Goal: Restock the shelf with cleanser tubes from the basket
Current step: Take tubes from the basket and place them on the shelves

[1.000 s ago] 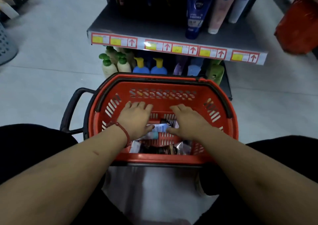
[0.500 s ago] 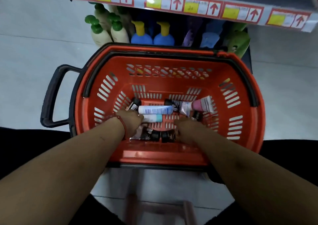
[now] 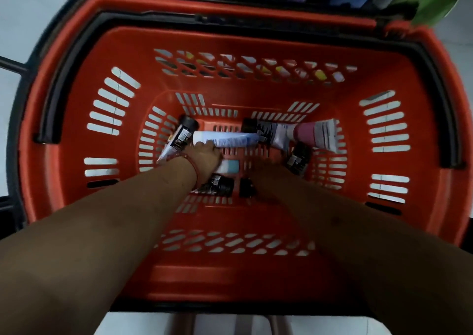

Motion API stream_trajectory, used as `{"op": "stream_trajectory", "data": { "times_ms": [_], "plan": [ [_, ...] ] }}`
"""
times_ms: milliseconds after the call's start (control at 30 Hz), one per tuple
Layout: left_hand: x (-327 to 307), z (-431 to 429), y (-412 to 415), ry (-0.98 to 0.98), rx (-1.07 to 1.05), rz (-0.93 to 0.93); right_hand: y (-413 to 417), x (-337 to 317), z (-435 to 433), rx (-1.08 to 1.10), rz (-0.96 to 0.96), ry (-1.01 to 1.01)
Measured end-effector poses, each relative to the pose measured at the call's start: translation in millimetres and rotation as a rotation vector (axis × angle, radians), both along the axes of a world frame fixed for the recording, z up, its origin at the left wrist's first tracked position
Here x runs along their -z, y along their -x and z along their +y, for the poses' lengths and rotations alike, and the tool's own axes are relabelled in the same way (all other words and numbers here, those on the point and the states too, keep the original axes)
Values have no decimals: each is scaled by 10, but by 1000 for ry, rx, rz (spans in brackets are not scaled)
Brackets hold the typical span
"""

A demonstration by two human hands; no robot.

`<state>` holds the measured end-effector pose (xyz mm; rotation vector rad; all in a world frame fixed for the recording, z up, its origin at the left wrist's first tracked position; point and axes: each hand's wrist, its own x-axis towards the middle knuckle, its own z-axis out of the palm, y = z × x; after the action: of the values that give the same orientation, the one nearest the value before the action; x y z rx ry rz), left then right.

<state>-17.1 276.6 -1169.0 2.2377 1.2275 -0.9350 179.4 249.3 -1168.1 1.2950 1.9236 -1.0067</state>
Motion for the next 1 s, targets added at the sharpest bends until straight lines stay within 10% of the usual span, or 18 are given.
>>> {"op": "stream_trajectory", "data": {
  "times_ms": [533,1000],
  "plan": [
    [-1183,16,182,52,-384,-237,-214,-1114,208,405,199,51],
    [-3361,101,267,-223,-1020,-1122,-209,-3533,382,811,758,-307]
  ]
}}
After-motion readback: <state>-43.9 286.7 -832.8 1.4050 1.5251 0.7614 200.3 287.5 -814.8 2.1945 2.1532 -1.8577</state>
